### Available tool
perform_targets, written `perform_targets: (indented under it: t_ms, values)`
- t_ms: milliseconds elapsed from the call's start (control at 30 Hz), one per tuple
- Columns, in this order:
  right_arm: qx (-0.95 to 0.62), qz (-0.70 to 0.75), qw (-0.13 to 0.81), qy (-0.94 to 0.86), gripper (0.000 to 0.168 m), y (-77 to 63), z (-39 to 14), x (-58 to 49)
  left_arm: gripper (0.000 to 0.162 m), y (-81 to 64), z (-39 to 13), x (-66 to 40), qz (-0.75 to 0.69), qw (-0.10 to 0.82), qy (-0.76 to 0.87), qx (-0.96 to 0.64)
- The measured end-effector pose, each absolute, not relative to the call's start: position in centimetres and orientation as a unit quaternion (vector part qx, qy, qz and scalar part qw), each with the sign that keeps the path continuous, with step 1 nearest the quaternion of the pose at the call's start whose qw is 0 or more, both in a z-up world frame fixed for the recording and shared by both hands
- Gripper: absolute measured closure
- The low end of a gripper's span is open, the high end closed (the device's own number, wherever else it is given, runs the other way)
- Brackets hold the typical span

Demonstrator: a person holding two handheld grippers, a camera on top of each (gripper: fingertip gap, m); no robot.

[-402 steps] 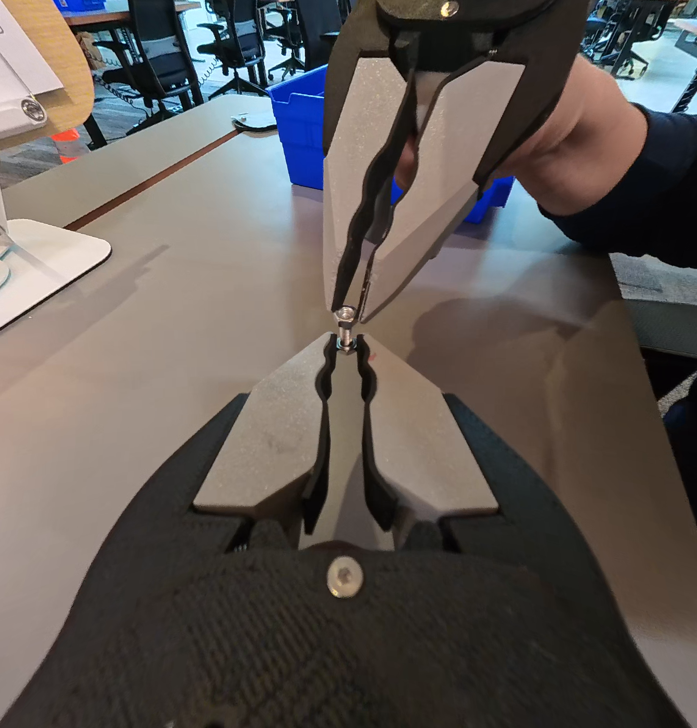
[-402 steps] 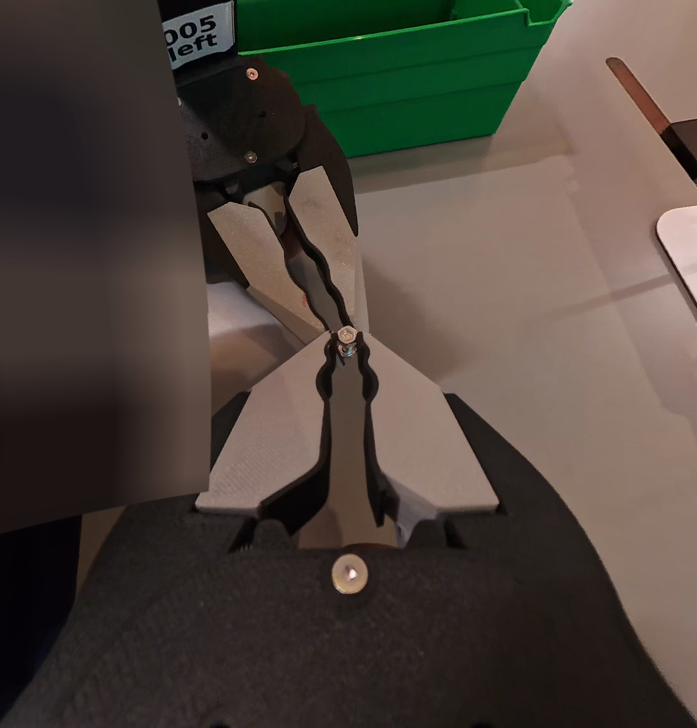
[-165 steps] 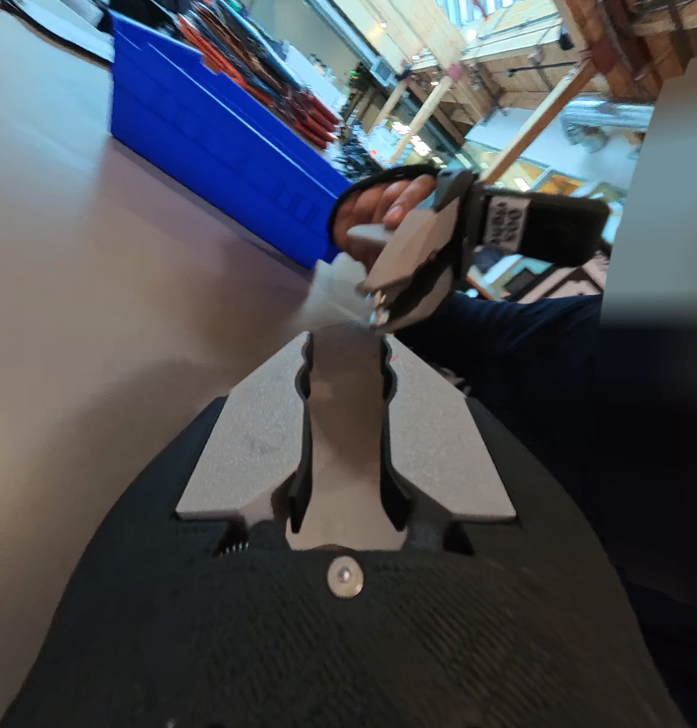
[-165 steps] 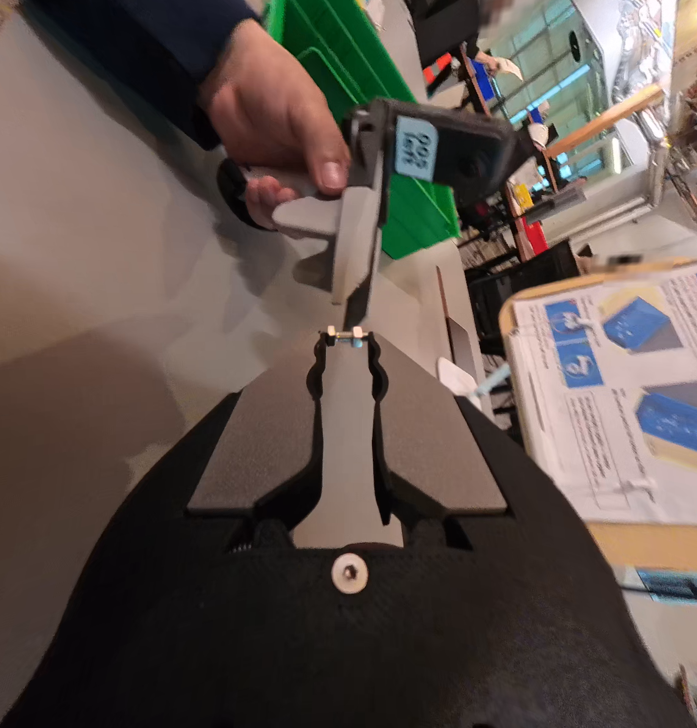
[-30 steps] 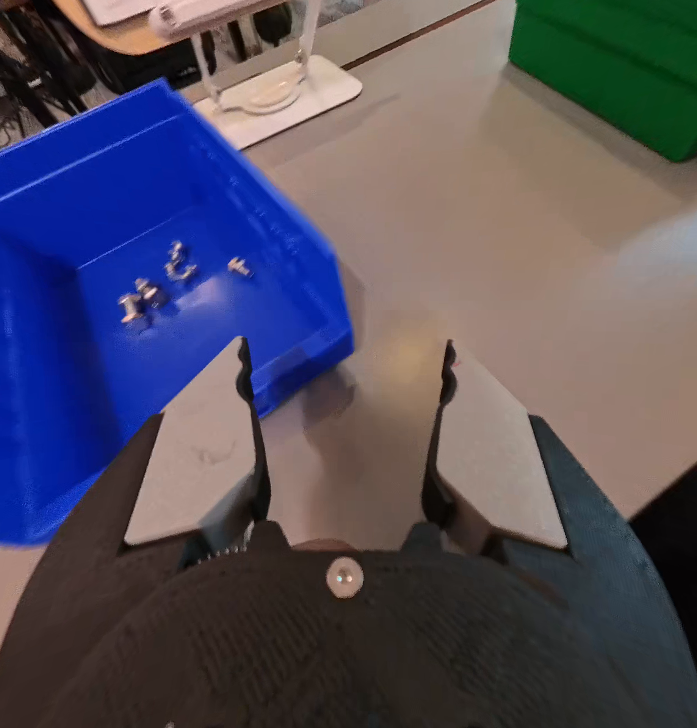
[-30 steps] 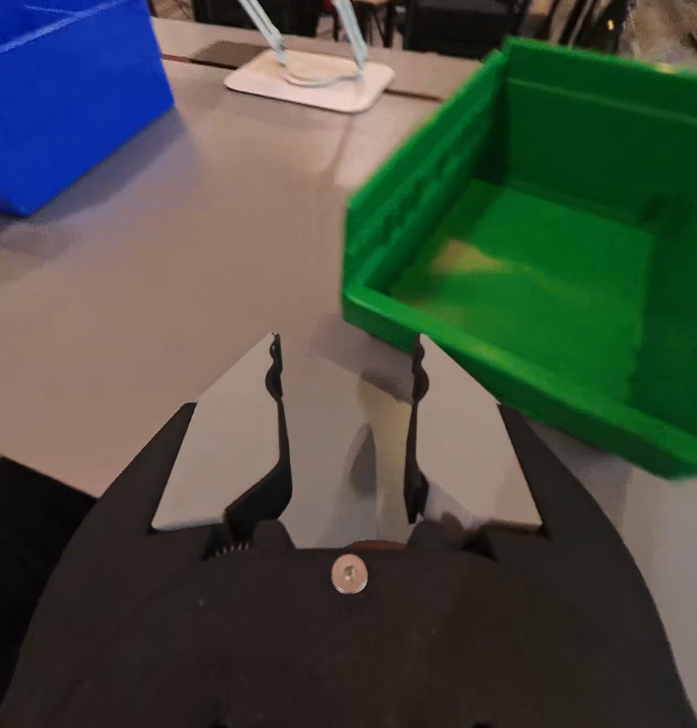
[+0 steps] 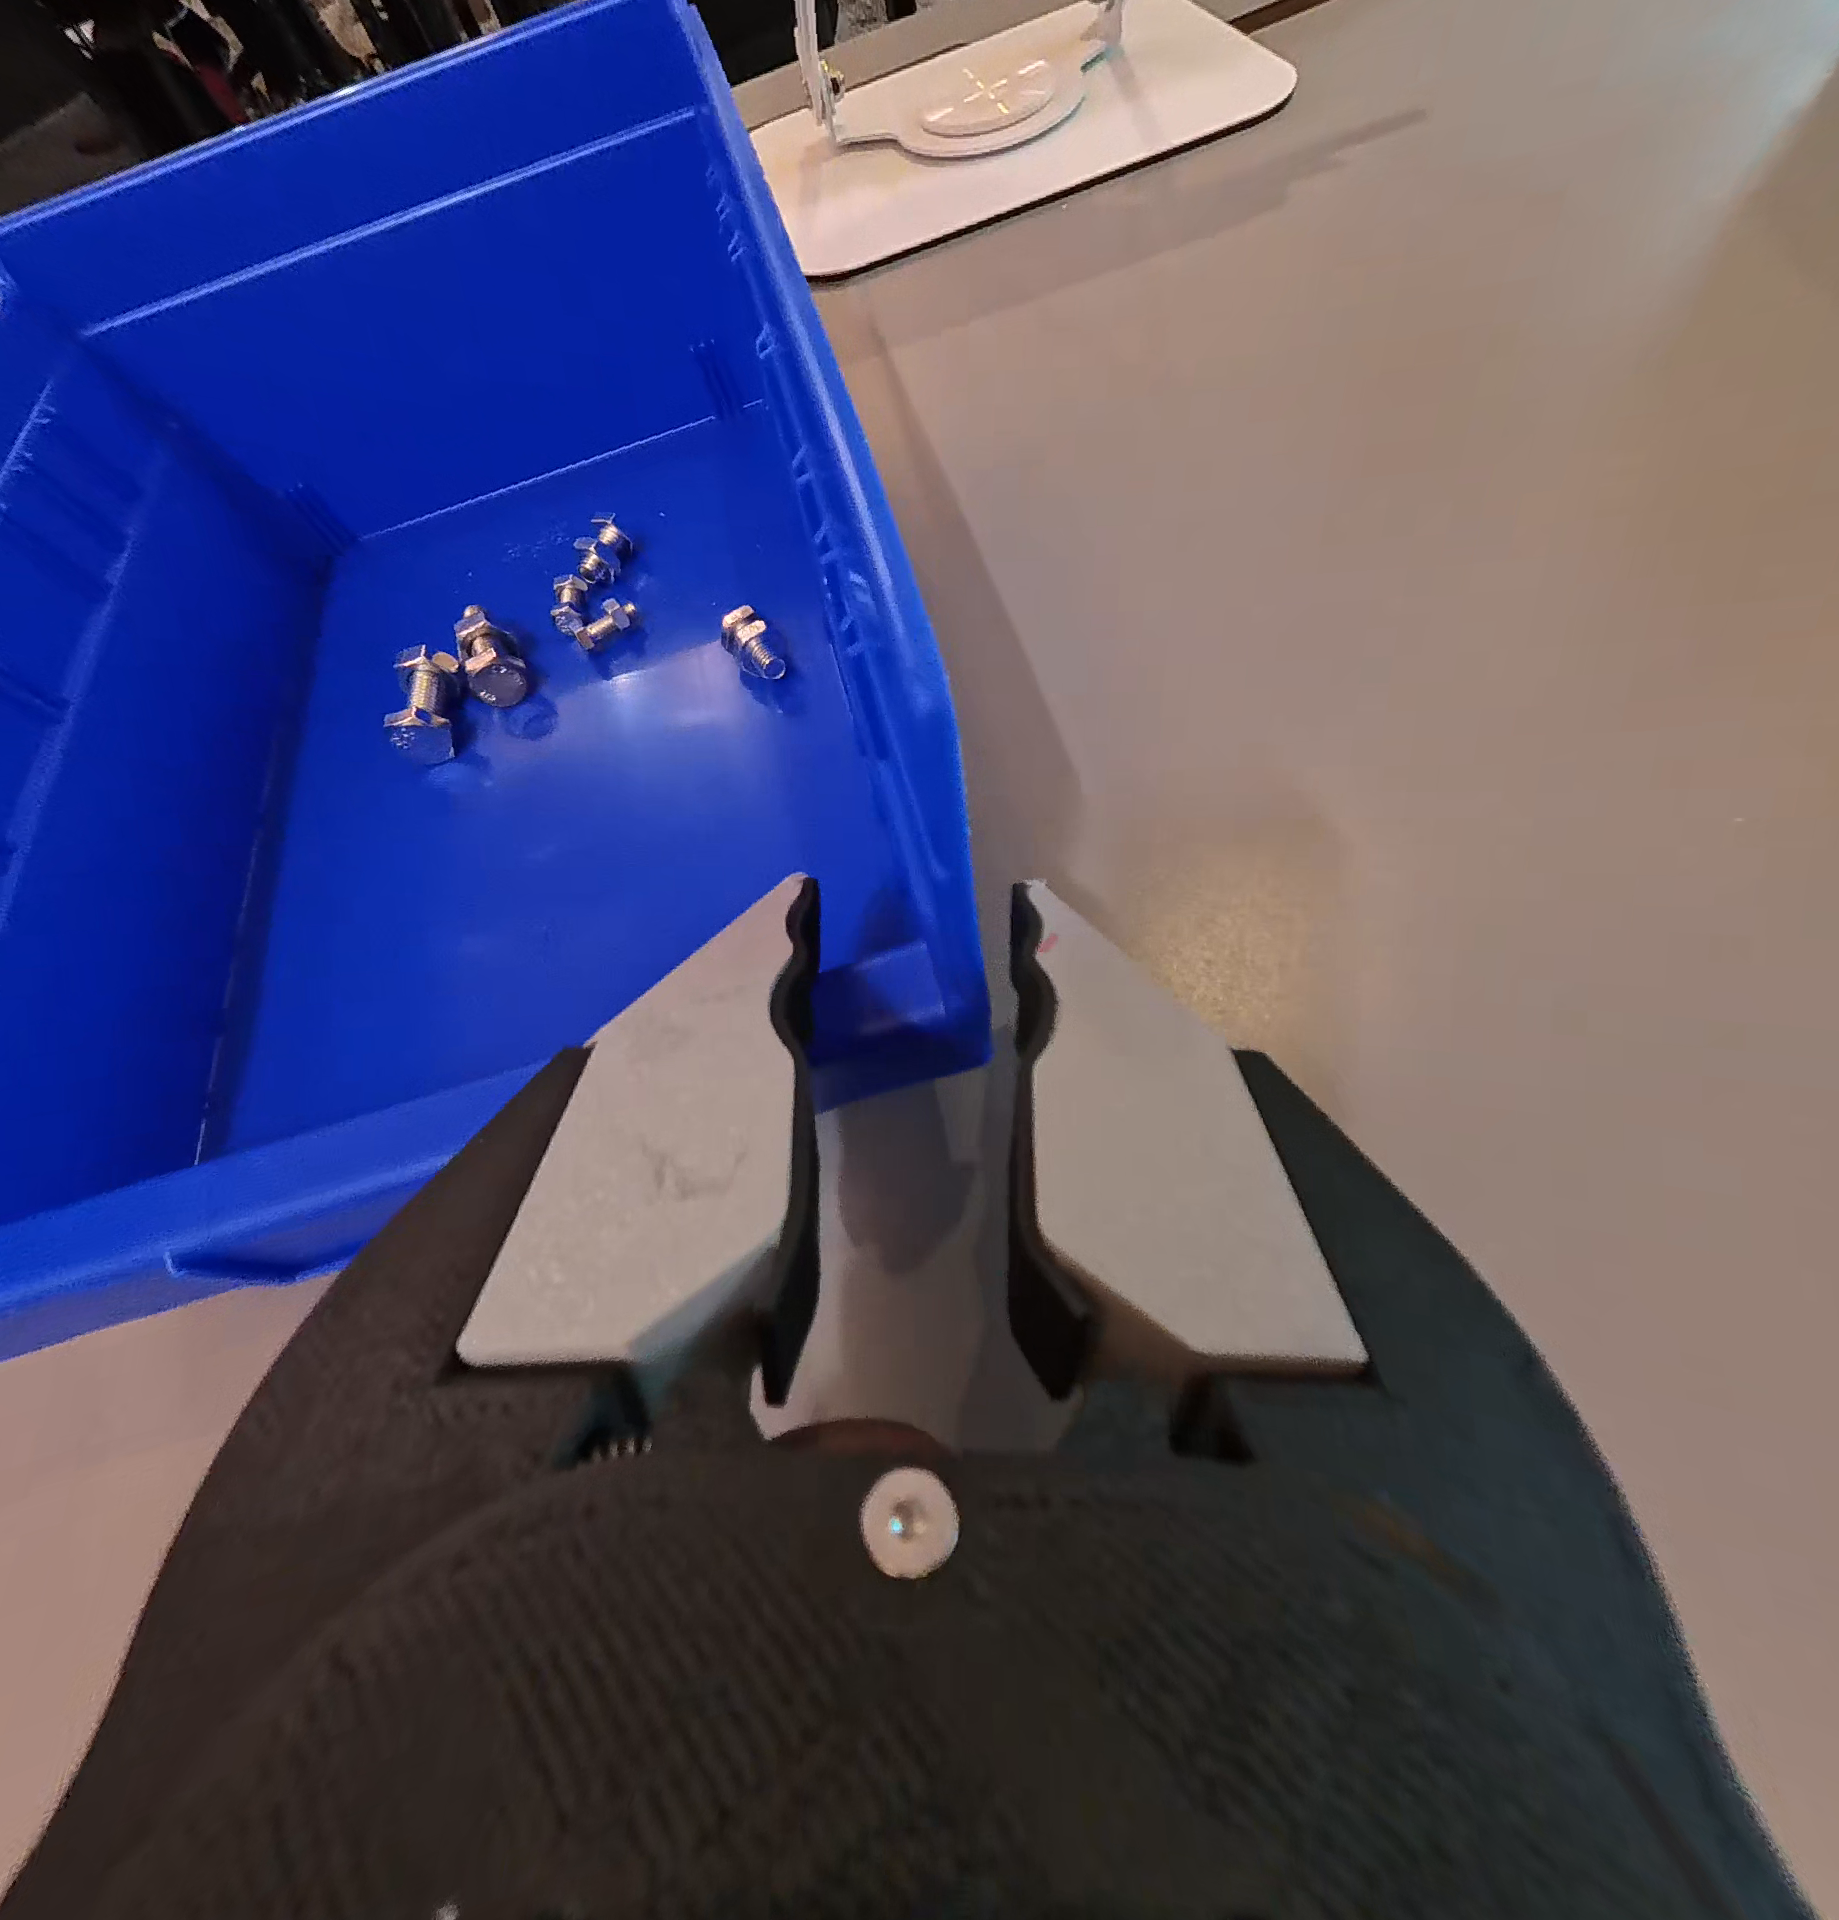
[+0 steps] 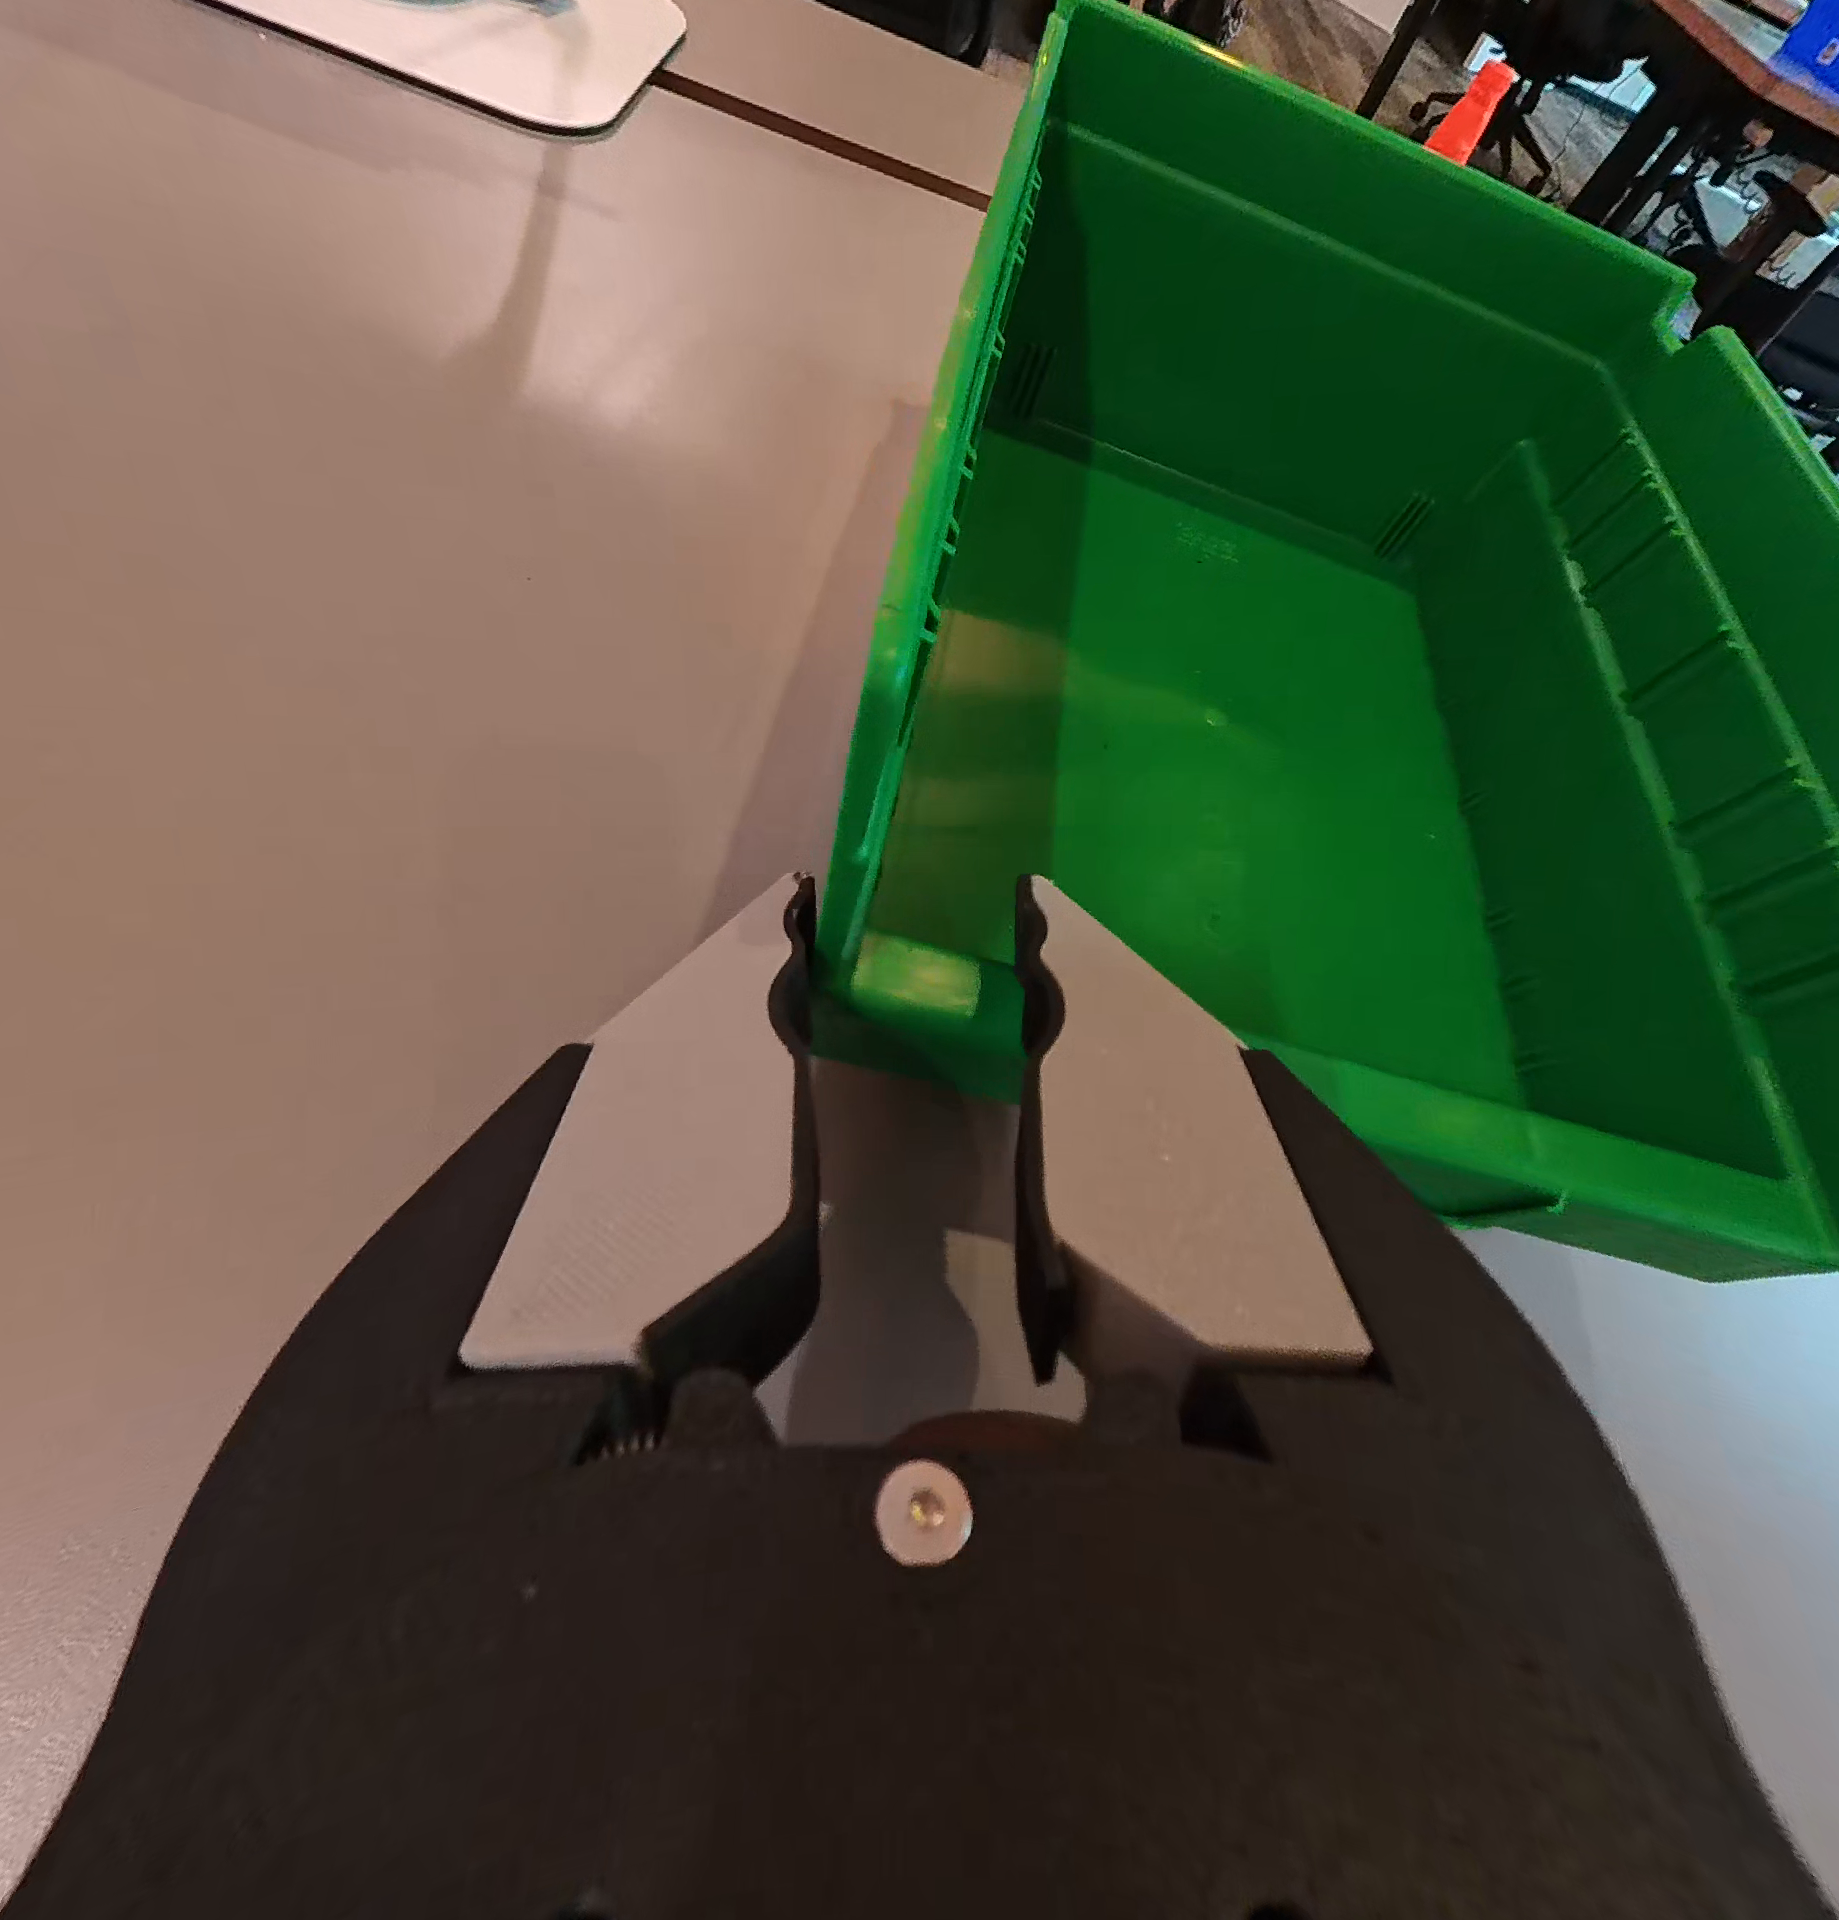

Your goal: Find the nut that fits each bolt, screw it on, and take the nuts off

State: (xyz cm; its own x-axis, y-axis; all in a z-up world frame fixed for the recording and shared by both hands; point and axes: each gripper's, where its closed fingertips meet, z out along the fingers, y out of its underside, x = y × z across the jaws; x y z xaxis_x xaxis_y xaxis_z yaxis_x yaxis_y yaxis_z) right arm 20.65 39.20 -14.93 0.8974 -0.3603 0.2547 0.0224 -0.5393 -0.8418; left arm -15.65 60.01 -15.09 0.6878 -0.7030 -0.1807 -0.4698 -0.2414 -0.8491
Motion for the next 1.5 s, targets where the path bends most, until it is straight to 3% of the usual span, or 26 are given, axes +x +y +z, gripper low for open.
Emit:
perform_targets:
  t_ms: [400, 600, 833, 1100, 1500]
  values:
    - [-0.852, -0.211, 0.466, 0.107, 0.132, 38.2, -14.9, 21.6, 0.123, 59.0, -15.1, -14.2, -0.127, 0.484, 0.392, -0.772]
    - [-0.848, -0.214, 0.468, 0.13, 0.132, 36.2, -14.6, 23.2, 0.102, 58.1, -15.4, -13.0, -0.121, 0.478, 0.404, -0.771]
    - [-0.814, -0.223, 0.525, 0.111, 0.12, 33.4, -9.1, 21.2, 0.082, 54.7, -12.3, -13.2, -0.2, 0.511, 0.367, -0.751]
    - [-0.783, -0.179, 0.596, 0.025, 0.11, 36.5, -3.0, 13.8, 0.084, 51.5, -5.7, -10.6, -0.232, 0.573, 0.392, -0.682]
    - [-0.823, -0.08, 0.558, -0.072, 0.106, 52.9, -9.4, 9.2, 0.082, 57.0, -10.7, 0.6, -0.194, 0.54, 0.484, -0.661]
